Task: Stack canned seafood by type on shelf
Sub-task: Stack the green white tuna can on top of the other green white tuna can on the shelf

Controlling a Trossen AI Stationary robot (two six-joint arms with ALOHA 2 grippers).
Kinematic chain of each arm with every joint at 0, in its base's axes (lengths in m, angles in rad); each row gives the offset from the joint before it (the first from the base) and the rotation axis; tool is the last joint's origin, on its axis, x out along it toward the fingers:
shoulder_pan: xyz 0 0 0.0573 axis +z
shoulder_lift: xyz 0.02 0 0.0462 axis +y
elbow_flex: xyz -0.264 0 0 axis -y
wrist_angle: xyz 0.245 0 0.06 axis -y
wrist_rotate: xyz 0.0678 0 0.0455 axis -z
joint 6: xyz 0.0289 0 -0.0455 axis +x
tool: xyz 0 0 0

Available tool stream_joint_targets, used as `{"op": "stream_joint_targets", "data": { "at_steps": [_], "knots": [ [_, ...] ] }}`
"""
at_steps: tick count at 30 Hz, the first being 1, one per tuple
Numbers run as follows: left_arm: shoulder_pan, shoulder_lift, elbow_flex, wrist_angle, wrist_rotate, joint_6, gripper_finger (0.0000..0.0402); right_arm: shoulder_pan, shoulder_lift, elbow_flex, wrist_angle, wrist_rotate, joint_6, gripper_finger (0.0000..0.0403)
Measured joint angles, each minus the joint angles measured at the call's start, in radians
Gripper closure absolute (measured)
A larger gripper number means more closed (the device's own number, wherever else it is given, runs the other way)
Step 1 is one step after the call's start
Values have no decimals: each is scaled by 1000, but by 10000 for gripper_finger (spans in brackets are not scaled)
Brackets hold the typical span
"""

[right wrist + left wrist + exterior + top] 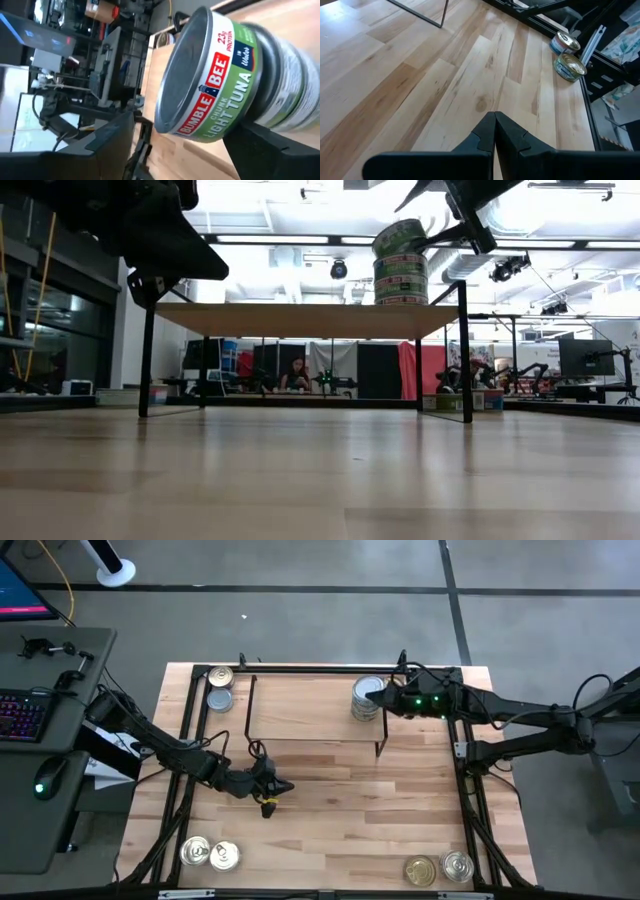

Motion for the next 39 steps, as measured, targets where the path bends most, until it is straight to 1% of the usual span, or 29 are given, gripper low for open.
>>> {"op": "stream_joint_targets", "data": {
  "at_steps": [6, 11, 16, 22, 29, 34, 39],
  "knots": [
    [0, 0, 0, -1, 0, 0, 401, 0, 0, 0, -1, -2, 40, 120],
    [0, 0, 0, -1, 0, -1, 401, 0, 0, 0, -13, 35, 62, 120],
    [0, 0, 0, -1, 0, 0, 402, 0, 6, 0, -43, 38, 76, 120],
    [0, 0, 0, -3, 0, 0, 401, -1, 5, 0, -52, 88, 75, 120],
    [0, 0, 0, -7, -1, 0, 402, -10, 20, 5, -30, 91, 93, 120],
    [0, 0, -1, -13, -1, 0, 401, -16, 34, 83, -86, 103, 74, 120],
    [0, 0, -1, -32, -1, 0, 401, -29, 87, 178, -247, 107, 57, 120]
  ]
}}
